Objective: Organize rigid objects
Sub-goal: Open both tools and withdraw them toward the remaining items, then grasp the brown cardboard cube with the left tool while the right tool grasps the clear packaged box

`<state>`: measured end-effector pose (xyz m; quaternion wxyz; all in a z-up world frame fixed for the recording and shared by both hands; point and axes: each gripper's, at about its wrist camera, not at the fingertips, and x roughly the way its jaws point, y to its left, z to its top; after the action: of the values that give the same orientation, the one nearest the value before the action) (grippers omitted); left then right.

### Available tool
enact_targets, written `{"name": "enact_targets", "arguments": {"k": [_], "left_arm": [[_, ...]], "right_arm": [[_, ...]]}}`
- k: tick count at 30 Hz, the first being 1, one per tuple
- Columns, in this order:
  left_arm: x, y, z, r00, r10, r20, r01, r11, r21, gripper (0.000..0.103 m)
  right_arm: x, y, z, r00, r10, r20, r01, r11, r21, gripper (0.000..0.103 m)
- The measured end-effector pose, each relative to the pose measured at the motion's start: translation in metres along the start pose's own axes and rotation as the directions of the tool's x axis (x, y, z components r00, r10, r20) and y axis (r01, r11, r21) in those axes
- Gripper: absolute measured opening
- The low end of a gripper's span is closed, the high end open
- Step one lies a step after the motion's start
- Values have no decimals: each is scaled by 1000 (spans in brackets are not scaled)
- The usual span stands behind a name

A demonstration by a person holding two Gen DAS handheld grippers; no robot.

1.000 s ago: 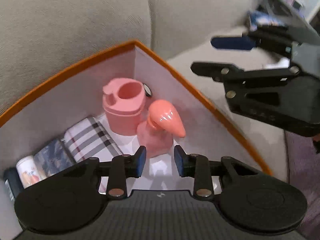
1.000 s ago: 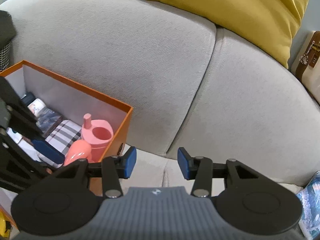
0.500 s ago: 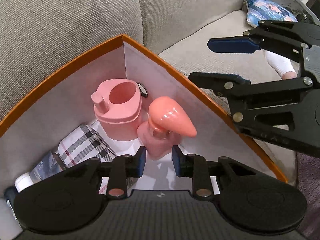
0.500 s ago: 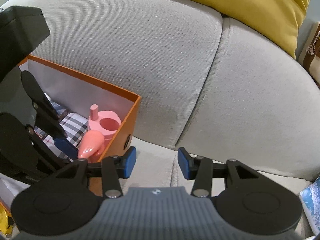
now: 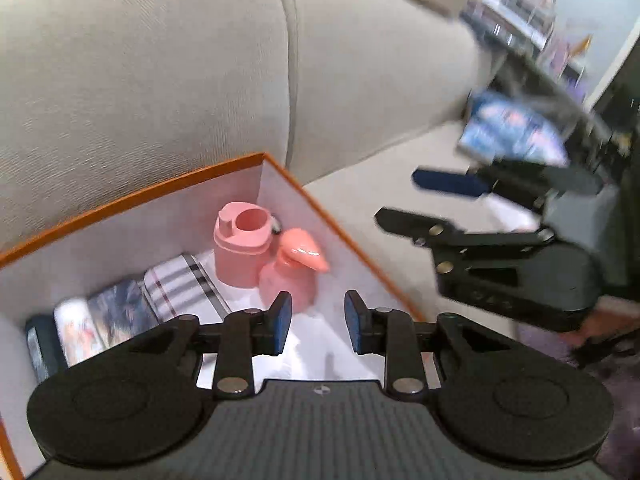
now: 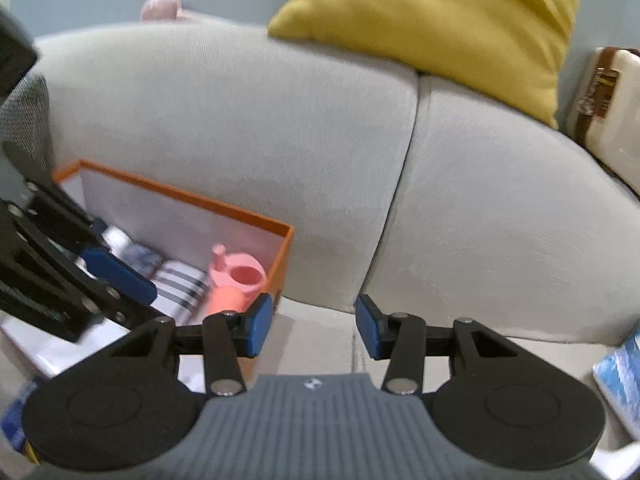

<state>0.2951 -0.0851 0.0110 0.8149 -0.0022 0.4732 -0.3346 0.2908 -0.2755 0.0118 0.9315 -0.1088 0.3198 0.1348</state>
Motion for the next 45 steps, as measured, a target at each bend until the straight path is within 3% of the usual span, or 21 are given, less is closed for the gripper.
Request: {"name": "enact_targets", "arguments": {"k": [4,8,14,18,23,26,35,40,45], "left_arm": [[-27,-16,-34,999,-3,53,6,999,-53,37],[-35,-36,-74,998,-1,61,6,997,-77,38],[-25,-62,-125,1000,18,10,-17,1000,-19,57],[-13,-85,-142,999,52,-12,-51,995,85,71],[-2,-110,-151,991,129,-35,-117,965,233,78],[0,-116,-156,989,142,-40,-126,955,267,86],[17,-123,-156,980,173,-101,-123,916,383,87],[35,-128,-153,971,204,-122,-125,874,469,88],[44,-124,-148,967,203,-152,-100,856,506,89]], "right_arm": [[-34,15,-14,999,22,27,-23,999,37,48],[-59,32,-42,999,47,-5,-47,996,70,48],[-81,40,-106,987,90,-136,-62,978,197,48],[-94,47,-139,976,107,-191,-69,978,195,49],[-102,42,-159,958,185,-220,-124,957,262,57],[-99,40,-164,945,220,-242,-150,948,280,58],[-80,35,-185,901,284,-327,-157,918,364,57],[-75,37,-186,892,306,-333,-173,911,374,54],[-73,30,-189,882,340,-327,-183,885,427,55]]}}
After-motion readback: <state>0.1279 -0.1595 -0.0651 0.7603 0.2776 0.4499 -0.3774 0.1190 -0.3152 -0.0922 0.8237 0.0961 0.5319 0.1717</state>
